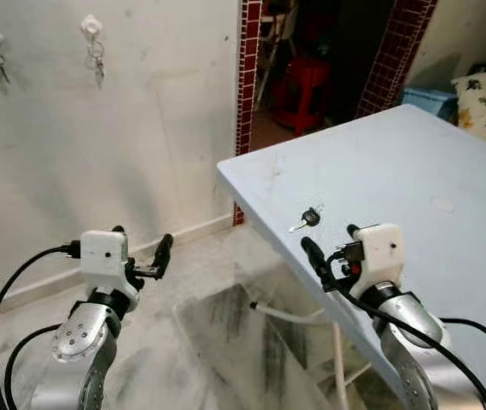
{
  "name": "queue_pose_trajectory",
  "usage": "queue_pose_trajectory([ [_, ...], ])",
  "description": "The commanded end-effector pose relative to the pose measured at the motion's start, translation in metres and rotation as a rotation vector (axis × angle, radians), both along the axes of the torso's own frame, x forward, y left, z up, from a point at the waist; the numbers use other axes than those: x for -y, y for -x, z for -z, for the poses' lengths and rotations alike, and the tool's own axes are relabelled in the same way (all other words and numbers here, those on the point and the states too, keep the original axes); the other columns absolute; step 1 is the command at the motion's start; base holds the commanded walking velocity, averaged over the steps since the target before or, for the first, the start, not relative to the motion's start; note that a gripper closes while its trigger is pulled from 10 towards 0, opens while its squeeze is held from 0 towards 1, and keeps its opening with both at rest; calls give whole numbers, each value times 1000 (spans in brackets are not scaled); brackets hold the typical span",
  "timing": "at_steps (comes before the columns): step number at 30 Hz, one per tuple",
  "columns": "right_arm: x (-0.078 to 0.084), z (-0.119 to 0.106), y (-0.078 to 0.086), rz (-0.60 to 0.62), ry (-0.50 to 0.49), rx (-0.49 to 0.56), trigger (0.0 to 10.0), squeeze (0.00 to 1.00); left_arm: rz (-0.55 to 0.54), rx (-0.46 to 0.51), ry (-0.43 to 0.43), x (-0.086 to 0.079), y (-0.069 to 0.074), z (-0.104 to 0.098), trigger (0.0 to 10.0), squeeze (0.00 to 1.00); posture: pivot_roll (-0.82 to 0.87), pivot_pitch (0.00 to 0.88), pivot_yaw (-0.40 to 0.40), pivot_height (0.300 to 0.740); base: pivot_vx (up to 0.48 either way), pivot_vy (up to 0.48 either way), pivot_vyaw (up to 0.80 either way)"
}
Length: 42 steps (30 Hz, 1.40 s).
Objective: Hang keys on a hook
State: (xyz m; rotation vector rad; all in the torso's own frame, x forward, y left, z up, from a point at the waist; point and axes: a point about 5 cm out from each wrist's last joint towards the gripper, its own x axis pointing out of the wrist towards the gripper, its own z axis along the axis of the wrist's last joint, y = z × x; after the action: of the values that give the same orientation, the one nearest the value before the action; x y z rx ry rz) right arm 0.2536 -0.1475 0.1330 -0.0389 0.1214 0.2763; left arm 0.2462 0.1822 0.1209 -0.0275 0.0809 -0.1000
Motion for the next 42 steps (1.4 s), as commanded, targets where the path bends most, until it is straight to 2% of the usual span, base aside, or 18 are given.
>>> queue_pose_trajectory([
  [1,-2,-6,-4,1,-5,20,10000,0,-7,-5,-9,-1,-1,0,10000,0,56,0,-14,740,0,0,0],
  [9,-3,-6,-3,7,-3,13,10000,0,3,-2,-2,0,-2,-2,10000,0,55,0,-10,740,0,0,0],
  [13,-2,-5,-4,14,-5,12,10000,0,8,1,8,0,-3,-2,10000,0,55,0,-9,740,0,0,-770],
  [26,-3,-5,-3,10,-3,16,10000,0,32,6,11,3,-3,-3,10000,0,58,0,-6,740,0,0,0],
  [42,-3,-4,-3,8,0,14,10000,0,50,6,15,5,-2,-3,10000,0,61,0,-6,740,315,0,0],
])
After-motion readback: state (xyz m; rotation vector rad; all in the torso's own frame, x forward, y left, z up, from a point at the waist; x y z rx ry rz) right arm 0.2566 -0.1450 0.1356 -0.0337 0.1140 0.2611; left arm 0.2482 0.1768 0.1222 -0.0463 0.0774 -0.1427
